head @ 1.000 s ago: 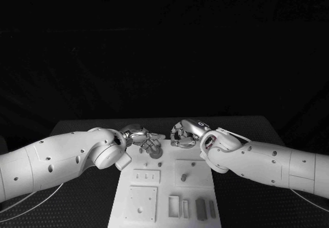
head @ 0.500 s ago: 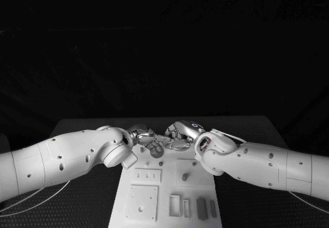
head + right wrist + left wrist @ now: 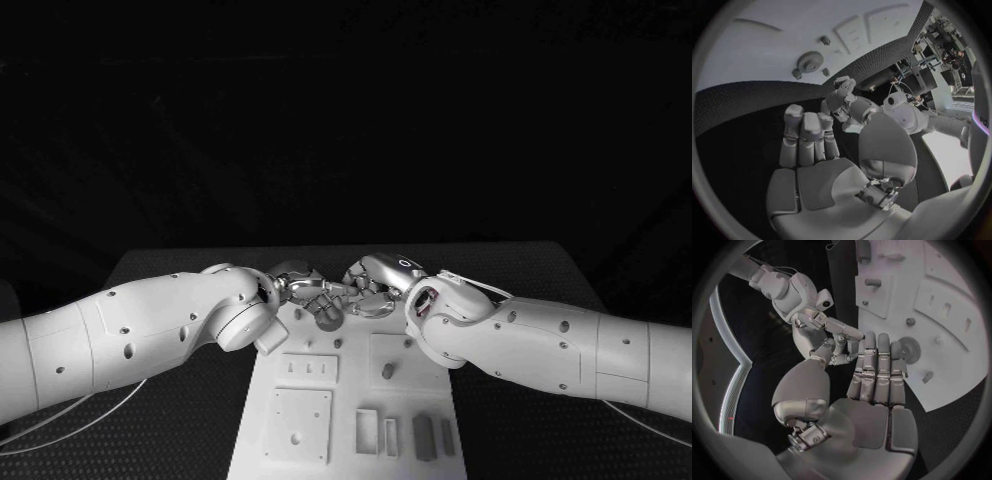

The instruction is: Assemble the parts on the task board

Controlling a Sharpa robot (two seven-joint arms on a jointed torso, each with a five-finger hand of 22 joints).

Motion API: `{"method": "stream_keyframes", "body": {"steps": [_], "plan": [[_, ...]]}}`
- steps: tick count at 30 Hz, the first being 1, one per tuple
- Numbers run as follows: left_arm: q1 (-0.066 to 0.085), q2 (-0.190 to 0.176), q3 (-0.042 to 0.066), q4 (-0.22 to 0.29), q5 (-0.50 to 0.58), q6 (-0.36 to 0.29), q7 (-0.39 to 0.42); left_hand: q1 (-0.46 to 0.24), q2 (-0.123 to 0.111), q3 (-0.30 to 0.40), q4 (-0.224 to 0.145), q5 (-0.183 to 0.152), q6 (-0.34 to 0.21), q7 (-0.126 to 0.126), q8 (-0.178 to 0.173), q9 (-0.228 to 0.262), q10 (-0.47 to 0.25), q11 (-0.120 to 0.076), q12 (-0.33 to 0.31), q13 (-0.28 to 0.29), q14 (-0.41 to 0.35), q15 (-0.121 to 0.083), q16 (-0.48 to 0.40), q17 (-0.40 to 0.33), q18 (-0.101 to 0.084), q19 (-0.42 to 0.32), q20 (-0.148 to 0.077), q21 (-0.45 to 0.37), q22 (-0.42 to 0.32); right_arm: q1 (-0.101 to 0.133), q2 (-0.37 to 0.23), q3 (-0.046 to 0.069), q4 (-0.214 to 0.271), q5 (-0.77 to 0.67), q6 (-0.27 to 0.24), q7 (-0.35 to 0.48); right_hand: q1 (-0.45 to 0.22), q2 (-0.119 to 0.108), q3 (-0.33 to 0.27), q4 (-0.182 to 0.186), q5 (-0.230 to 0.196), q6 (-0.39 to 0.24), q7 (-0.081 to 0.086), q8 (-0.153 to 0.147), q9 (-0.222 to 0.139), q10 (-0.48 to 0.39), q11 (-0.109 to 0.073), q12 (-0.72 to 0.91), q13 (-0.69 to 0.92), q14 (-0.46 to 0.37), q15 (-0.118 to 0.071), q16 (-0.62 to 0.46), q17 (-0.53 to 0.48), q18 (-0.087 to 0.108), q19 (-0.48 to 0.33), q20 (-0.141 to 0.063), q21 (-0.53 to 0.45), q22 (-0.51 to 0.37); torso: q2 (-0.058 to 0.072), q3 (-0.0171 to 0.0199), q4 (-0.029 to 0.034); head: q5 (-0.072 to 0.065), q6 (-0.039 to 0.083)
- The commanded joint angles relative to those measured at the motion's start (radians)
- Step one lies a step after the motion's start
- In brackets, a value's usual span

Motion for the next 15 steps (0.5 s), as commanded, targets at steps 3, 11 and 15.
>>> {"method": "stream_keyframes", "body": {"steps": [3, 11, 15], "plan": [[0.001, 0.003, 0.001, 0.002, -0.01, 0.012, -0.003, 0.027, 0.018, -0.001, -0.03, 0.022, 0.015, -0.003, 0.004, 0.001, 0.011, -0.003, 0.012, 0.009, 0.006, -0.002, 0.012, 0.005, -0.003, 0.004, -0.009, -0.001, 0.006, 0.0, 0.009, 0.001, 0.004, -0.014, 0.016, 0.002, -0.01, 0.0, -0.004, 0.0, 0.003, 0.05, 0.032, 0.003, -0.001, 0.006, -0.002, 0.0, 0.001, 0.002, -0.008, 0.002, -0.001, 0.019, 0.0, 0.001, 0.006, 0.002, 0.001, 0.0001, -0.0003, -0.001, -0.002], [0.001, 0.008, 0.001, 0.003, -0.01, 0.017, -0.002, 0.057, 0.048, 0.0, -0.082, 0.045, 0.026, -0.005, -0.002, -0.002, 0.008, -0.005, 0.023, 0.019, 0.004, -0.004, 0.021, 0.007, -0.011, 0.007, -0.014, 0.001, 0.005, 0.0, 0.017, 0.001, 0.004, -0.014, 0.021, 0.003, -0.011, 0.0, -0.005, 0.0, 0.003, 0.05, 0.032, 0.003, -0.001, 0.006, -0.002, 0.0, 0.001, 0.002, -0.008, 0.002, -0.001, 0.019, 0.0, 0.001, 0.006, 0.002, 0.0, -0.0007, 0.0004, -0.002, -0.005], [0.001, 0.009, 0.001, 0.001, -0.01, 0.018, -0.004, 0.053, 0.058, 0.002, -0.088, 0.061, 0.029, -0.005, -0.004, -0.002, 0.007, -0.005, 0.026, 0.022, 0.004, -0.004, 0.023, 0.006, -0.013, 0.008, -0.014, 0.001, 0.004, 0.0, 0.02, 0.0, 0.005, -0.014, 0.022, 0.003, -0.011, 0.001, -0.005, 0.001, 0.004, 0.051, 0.032, 0.003, -0.001, 0.006, -0.002, 0.0, 0.001, 0.002, -0.008, 0.002, -0.001, 0.019, 0.0, 0.001, 0.006, 0.002, 0.0, -0.0003, 0.0, -0.002, -0.006]]}}
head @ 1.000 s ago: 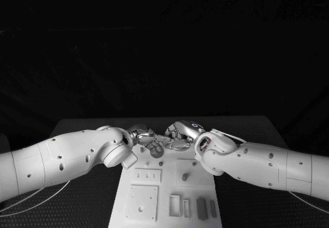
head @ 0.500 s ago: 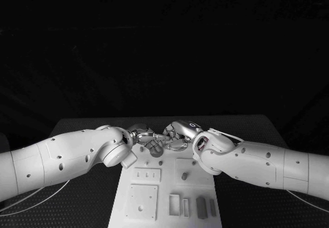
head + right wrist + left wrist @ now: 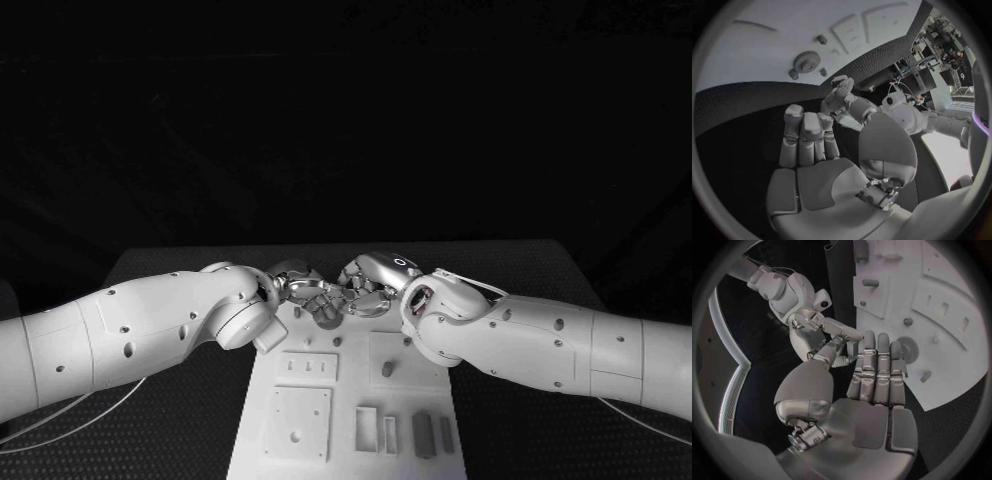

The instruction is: Assemble the parts on the task board

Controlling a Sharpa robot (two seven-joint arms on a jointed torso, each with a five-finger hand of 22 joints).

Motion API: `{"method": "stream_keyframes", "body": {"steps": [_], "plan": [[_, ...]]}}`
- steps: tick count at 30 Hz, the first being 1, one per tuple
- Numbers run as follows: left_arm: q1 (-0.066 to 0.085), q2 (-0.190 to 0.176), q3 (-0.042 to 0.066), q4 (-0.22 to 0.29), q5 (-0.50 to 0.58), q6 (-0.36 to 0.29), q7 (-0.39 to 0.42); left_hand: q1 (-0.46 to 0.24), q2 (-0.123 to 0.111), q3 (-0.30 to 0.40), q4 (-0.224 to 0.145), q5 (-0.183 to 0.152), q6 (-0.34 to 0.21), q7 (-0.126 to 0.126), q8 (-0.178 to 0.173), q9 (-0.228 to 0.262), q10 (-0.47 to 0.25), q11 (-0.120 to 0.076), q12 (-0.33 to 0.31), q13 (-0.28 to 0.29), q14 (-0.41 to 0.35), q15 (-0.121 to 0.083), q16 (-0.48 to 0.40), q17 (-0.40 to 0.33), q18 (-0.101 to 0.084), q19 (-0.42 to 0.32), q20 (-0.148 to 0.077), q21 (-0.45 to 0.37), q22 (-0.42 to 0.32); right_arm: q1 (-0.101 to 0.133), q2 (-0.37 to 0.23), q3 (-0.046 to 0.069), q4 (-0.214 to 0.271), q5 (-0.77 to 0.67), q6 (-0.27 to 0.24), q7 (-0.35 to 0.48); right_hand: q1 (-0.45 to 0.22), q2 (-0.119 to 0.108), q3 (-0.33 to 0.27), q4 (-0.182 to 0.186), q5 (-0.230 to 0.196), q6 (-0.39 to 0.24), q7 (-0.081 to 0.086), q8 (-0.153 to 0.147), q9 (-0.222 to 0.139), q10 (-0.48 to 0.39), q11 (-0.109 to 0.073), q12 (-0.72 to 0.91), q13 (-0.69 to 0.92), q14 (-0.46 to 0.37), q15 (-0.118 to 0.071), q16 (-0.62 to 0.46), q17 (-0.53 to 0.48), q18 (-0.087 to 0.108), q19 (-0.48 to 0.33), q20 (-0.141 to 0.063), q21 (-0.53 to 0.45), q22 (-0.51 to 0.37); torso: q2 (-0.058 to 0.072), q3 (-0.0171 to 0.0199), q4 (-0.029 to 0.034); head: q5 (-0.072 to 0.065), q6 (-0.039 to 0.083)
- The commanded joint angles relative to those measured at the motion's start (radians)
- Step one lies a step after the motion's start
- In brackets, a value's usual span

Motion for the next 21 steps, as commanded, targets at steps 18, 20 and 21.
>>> {"method": "stream_keyframes", "body": {"steps": [18, 20, 21], "plan": [[0.001, -0.002, 0.002, 0.002, 0.012, 0.031, 0.025, 0.018, 0.047, 0.163, -0.003, -0.008, 0.035, -0.004, -0.009, 0.002, 0.009, -0.006, 0.022, 0.02, 0.006, -0.006, 0.021, -0.003, -0.024, 0.001, -0.008, 0.005, 0.004, -0.001, 0.011, 0.0, -0.005, -0.011, 0.036, 0.007, -0.011, 0.001, -0.004, 0.002, 0.004, 0.05, 0.032, 0.002, 0.0, 0.006, -0.003, -0.001, 0.002, 0.002, -0.008, 0.002, -0.001, 0.018, 0.0, 0.001, 0.006, 0.001, 0.0, -0.0002, 0.0006, -0.004, -0.004], [0.001, -0.002, 0.002, 0.002, 0.019, 0.032, 0.028, 0.006, 0.06, 0.174, 0.006, -0.005, 0.035, -0.004, -0.011, 0.002, 0.007, -0.006, 0.023, 0.021, 0.004, -0.006, 0.021, -0.003, -0.025, -0.001, -0.008, 0.006, 0.006, -0.001, 0.011, 0.0, -0.006, -0.011, 0.037, 0.007, -0.012, 0.001, -0.004, 0.002, 0.004, 0.05, 0.032, 0.002, 0.0, 0.006, -0.003, -0.001, 0.002, 0.002, -0.008, 0.002, -0.001, 0.018, 0.0, 0.001, 0.006, 0.001, 0.0, -0.0002, 0.0005, -0.005, -0.004], [0.001, -0.002, 0.002, 0.002, 0.023, 0.034, 0.029, 0.002, 0.064, 0.177, 0.007, -0.005, 0.035, -0.005, -0.011, 0.003, 0.007, -0.006, 0.024, 0.022, 0.004, -0.006, 0.022, -0.003, -0.025, -0.002, -0.008, 0.006, 0.006, -0.001, 0.011, 0.0, -0.006, -0.011, 0.037, 0.007, -0.012, 0.001, -0.004, 0.002, 0.004, 0.05, 0.032, 0.002, 0.0, 0.006, -0.003, -0.001, 0.002, 0.002, -0.008, 0.002, -0.001, 0.018, 0.0, 0.001, 0.006, 0.001, 0.0, 0.0002, 0.0, -0.004, -0.004]]}}
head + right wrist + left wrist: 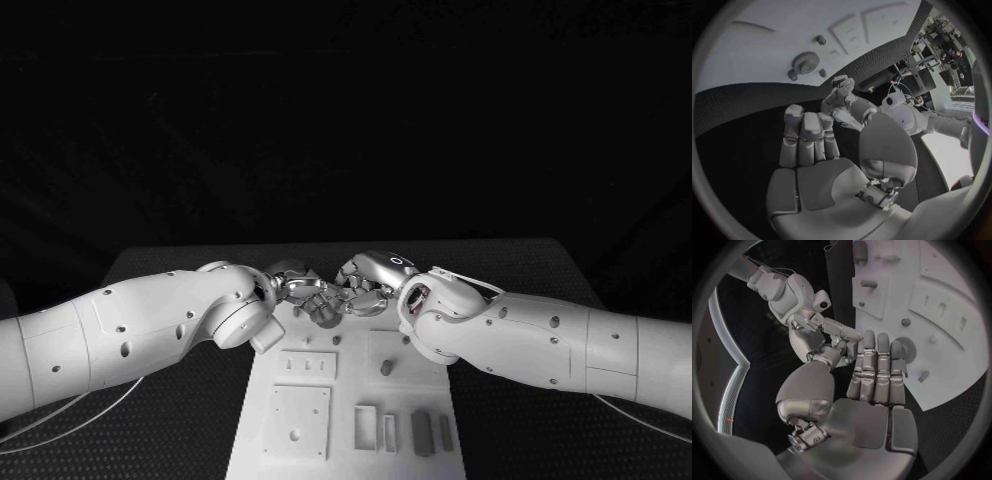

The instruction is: Assemble the parts on the task board

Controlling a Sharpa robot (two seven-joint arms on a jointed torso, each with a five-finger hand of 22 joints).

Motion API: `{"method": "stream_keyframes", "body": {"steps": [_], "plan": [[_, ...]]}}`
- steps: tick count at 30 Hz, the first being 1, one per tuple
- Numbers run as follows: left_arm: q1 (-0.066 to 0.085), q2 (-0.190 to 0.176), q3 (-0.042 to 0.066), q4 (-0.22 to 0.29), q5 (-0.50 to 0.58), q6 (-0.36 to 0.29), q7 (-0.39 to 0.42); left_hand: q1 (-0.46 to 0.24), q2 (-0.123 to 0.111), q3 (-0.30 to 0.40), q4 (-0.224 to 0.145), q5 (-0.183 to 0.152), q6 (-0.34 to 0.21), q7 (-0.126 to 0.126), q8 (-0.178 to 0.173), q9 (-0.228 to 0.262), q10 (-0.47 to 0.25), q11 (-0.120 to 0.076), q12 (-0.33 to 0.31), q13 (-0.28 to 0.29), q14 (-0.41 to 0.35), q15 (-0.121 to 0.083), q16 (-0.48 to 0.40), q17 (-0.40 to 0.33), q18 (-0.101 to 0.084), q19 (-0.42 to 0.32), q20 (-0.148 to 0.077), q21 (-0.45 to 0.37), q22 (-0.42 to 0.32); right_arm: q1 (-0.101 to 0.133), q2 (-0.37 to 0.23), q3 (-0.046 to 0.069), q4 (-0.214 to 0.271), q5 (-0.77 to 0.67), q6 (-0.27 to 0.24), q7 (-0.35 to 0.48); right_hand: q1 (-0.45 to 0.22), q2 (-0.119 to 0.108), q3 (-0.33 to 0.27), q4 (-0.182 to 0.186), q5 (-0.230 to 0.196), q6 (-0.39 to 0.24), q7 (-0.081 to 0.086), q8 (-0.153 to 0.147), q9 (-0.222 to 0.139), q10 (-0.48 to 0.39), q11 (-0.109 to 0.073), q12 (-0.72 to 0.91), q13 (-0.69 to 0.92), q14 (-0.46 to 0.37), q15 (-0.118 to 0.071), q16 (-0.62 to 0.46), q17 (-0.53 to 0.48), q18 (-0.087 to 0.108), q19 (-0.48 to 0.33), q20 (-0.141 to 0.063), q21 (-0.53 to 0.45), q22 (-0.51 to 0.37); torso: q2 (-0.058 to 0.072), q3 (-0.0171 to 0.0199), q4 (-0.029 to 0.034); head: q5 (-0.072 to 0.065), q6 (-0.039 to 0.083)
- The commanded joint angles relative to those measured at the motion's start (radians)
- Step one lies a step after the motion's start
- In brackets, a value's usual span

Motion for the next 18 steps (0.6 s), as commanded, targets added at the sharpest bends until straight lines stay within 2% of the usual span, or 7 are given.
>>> {"method": "stream_keyframes", "body": {"steps": [1, 5, 6, 8, 11, 15, 18], "plan": [[0.002, 0.003, 0.002, 0.004, 0.025, 0.027, 0.033, -0.005, 0.019, 0.011, 0.003, 0.001, 0.005, 0.001, -0.004, 0.002, -0.002, -0.001, 0.004, 0.002, 0.0, -0.002, 0.004, -0.001, -0.011, -0.007, -0.004, 0.006, 0.007, -0.001, 0.003, -0.001, -0.001, -0.01, 0.025, 0.009, -0.006, 0.007, -0.003, 0.003, 0.004, 0.042, 0.032, 0.004, 0.002, 0.005, -0.004, -0.001, 0.001, 0.002, -0.008, 0.002, -0.001, 0.017, 0.001, -0.001, 0.006, 0.002, 0.0, 0.0006, -0.0002, 0.001, -0.001], [0.002, 0.003, 0.002, 0.005, 0.031, 0.031, 0.033, -0.043, 0.022, 0.019, -0.014, 0.043, 0.003, 0.001, -0.007, 0.005, -0.007, 0.0, 0.006, 0.006, -0.004, -0.002, 0.006, -0.002, -0.013, -0.013, -0.004, 0.011, 0.012, -0.001, 0.004, -0.001, -0.001, -0.01, 0.028, 0.01, -0.007, 0.007, -0.003, 0.003, 0.004, 0.042, 0.032, 0.003, 0.002, 0.005, -0.004, -0.001, 0.001, 0.002, -0.008, 0.002, -0.001, 0.017, 0.001, -0.001, 0.006, 0.002, 0.0, 0.0006, -0.0006, 0.002, -0.001], [0.002, 0.003, 0.002, 0.005, 0.034, 0.031, 0.033, -0.048, 0.018, 0.02, -0.017, 0.048, 0.003, 0.001, -0.008, 0.005, -0.008, 0.0, 0.006, 0.006, -0.005, -0.001, 0.006, -0.002, -0.013, -0.014, -0.004, 0.012, 0.013, -0.001, 0.004, -0.001, -0.001, -0.01, 0.029, 0.01, -0.007, 0.007, -0.004, 0.003, 0.005, 0.042, 0.032, 0.003, 0.002, 0.005, -0.004, -0.001, 0.001, 0.002, -0.008, 0.001, -0.001, 0.017, 0.001, -0.001, 0.006, 0.002, 0.0, 0.0008, -0.0006, 0.002, -0.001], [0.002, 0.003, 0.002, 0.004, 0.035, 0.031, 0.031, -0.072, 0.002, 0.029, -0.03, 0.096, 0.001, 0.002, -0.01, 0.007, -0.011, 0.001, 0.007, 0.008, -0.007, 0.0, 0.007, -0.004, -0.013, -0.016, -0.003, 0.015, 0.014, -0.001, 0.005, -0.001, -0.001, -0.01, 0.031, 0.009, -0.007, 0.006, -0.004, 0.003, 0.005, 0.042, 0.032, 0.003, 0.002, 0.005, -0.004, -0.001, 0.001, 0.002, -0.008, 0.001, -0.001, 0.017, 0.001, -0.001, 0.006, 0.001, 0.0, 0.0011, -0.0003, 0.002, -0.001], [0.002, 0.002, 0.002, 0.004, 0.036, 0.03, 0.029, -0.094, -0.02, 0.038, -0.041, 0.139, -0.002, 0.003, -0.012, 0.009, -0.016, 0.002, 0.007, 0.01, -0.011, 0.001, 0.007, -0.005, -0.013, -0.02, -0.002, 0.017, 0.015, -0.001, 0.005, -0.001, -0.002, -0.01, 0.031, 0.009, -0.007, 0.006, -0.004, 0.003, 0.005, 0.042, 0.033, 0.003, 0.002, 0.005, -0.004, -0.001, 0.001, 0.002, -0.008, 0.001, -0.001, 0.017, 0.001, -0.001, 0.006, 0.001, 0.0, 0.0013, -0.0001, 0.002, -0.001], [0.002, 0.002, 0.002, 0.004, 0.04, 0.039, 0.023, -0.1, -0.029, 0.046, -0.05, 0.162, -0.003, 0.004, -0.013, 0.01, -0.018, 0.003, 0.008, 0.011, -0.012, 0.002, 0.007, -0.006, -0.013, -0.022, -0.001, 0.02, 0.016, -0.001, 0.005, -0.001, -0.002, -0.01, 0.032, 0.009, -0.007, 0.007, -0.004, 0.003, 0.005, 0.042, 0.033, 0.003, 0.002, 0.005, -0.004, -0.001, 0.002, 0.002, -0.008, 0.001, -0.001, 0.017, 0.001, -0.001, 0.006, 0.001, 0.0, 0.0013, -0.0003, 0.001, -0.002], [0.002, 0.003, 0.002, 0.004, 0.041, 0.041, 0.022, -0.101, -0.043, 0.055, -0.063, 0.211, -0.004, 0.005, -0.013, 0.013, -0.019, 0.003, 0.009, 0.013, -0.013, 0.003, 0.008, -0.007, -0.014, -0.027, 0.001, 0.022, 0.017, -0.001, 0.006, -0.001, -0.002, -0.01, 0.033, 0.009, -0.007, 0.007, -0.004, 0.003, 0.005, 0.042, 0.033, 0.002, 0.002, 0.005, -0.004, -0.001, 0.002, 0.002, -0.008, 0.001, -0.001, 0.017, 0.001, -0.001, 0.006, 0.001, 0.0, 0.0011, -0.0007, 0.001, -0.002]]}}
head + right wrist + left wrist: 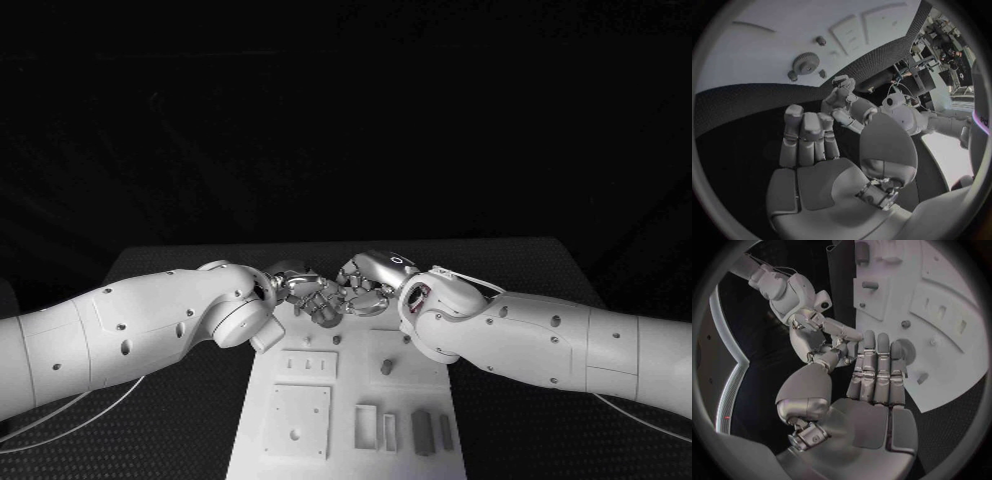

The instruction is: Assemble the parts on the task board

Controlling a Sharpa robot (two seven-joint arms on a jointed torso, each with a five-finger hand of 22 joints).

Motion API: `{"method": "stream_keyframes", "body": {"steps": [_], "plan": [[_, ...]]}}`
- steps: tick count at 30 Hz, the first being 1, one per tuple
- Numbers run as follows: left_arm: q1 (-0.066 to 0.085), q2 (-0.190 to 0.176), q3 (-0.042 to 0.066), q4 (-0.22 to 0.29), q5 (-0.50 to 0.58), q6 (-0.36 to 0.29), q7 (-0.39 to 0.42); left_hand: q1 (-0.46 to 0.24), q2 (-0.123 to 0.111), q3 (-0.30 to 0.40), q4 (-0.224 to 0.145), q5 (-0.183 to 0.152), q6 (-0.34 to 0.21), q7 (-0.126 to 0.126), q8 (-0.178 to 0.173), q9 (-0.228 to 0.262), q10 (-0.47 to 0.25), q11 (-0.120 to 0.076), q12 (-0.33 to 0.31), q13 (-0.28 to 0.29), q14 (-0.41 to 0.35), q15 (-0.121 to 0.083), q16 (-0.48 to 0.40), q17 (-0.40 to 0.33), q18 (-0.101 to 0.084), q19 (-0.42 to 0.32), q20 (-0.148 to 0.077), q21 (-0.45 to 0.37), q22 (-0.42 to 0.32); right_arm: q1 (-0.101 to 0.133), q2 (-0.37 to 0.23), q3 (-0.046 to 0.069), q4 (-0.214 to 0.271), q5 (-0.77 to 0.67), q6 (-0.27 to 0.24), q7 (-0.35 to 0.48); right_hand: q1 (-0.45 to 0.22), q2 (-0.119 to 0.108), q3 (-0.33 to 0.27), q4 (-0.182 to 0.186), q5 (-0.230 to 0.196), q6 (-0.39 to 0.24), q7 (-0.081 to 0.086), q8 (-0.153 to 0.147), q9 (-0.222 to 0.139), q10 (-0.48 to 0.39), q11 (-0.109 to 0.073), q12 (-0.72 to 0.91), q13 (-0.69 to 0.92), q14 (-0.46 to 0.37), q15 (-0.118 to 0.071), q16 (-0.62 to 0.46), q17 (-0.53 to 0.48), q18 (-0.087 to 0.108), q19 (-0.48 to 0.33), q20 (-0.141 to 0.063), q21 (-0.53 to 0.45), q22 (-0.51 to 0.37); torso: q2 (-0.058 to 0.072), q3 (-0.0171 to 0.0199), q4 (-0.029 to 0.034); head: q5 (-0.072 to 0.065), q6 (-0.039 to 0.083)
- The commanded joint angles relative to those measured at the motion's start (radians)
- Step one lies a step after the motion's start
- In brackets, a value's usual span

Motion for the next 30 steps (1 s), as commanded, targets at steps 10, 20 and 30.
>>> {"method": "stream_keyframes", "body": {"steps": [10, 20, 30], "plan": [[0.002, 0.003, 0.003, 0.006, 0.021, 0.028, 0.019, 0.028, -0.026, 0.019, -0.036, 0.067, 0.001, 0.0, 0.0, 0.009, -0.004, -0.001, 0.011, 0.007, -0.011, 0.001, 0.006, -0.002, -0.018, -0.025, 0.003, 0.009, 0.018, -0.002, 0.005, -0.001, -0.003, -0.009, 0.029, 0.006, -0.002, 0.013, -0.005, 0.003, 0.005, 0.033, 0.031, 0.002, 0.001, 0.004, -0.004, -0.002, 0.002, 0.002, -0.008, 0.001, -0.001, 0.016, 0.001, -0.001, 0.006, 0.001, 0.0, -0.0006, 0.0004, -0.003, -0.001], [0.002, 0.001, 0.003, 0.003, 0.016, 0.027, 0.015, 0.092, 0.031, 0.036, -0.056, 0.062, 0.017, -0.01, 0.012, 0.02, 0.01, -0.008, 0.023, 0.015, -0.008, -0.001, 0.015, 0.0, -0.021, -0.029, 0.003, 0.016, 0.017, -0.002, 0.004, -0.001, -0.006, 0.008, 0.03, 0.014, -0.01, 0.004, -0.016, 0.001, 0.007, 0.029, 0.034, -0.005, 0.0, 0.001, -0.002, -0.006, 0.002, 0.0, -0.007, -0.002, -0.004, 0.016, -0.002, 0.0, 0.004, 0.0, 0.0, -0.0013, 0.0002, -0.003, -0.002], [0.002, 0.001, 0.003, 0.0, 0.011, 0.024, 0.007, 0.094, 0.052, 0.031, -0.054, 0.052, 0.026, -0.011, 0.017, 0.025, 0.019, -0.012, 0.028, 0.019, -0.003, -0.004, 0.022, 0.003, -0.021, -0.034, 0.004, 0.017, 0.017, -0.002, -0.001, -0.002, -0.013, 0.055, -0.001, 0.034, -0.047, -0.029, -0.109, -0.01, 0.041, -0.074, 0.069, -0.069, -0.016, -0.049, 0.03, -0.046, -0.014, -0.032, 0.018, -0.035, -0.018, 0.016, -0.038, 0.014, -0.026, -0.012, 0.0, -0.0005, -0.0005, -0.003, -0.001]]}}
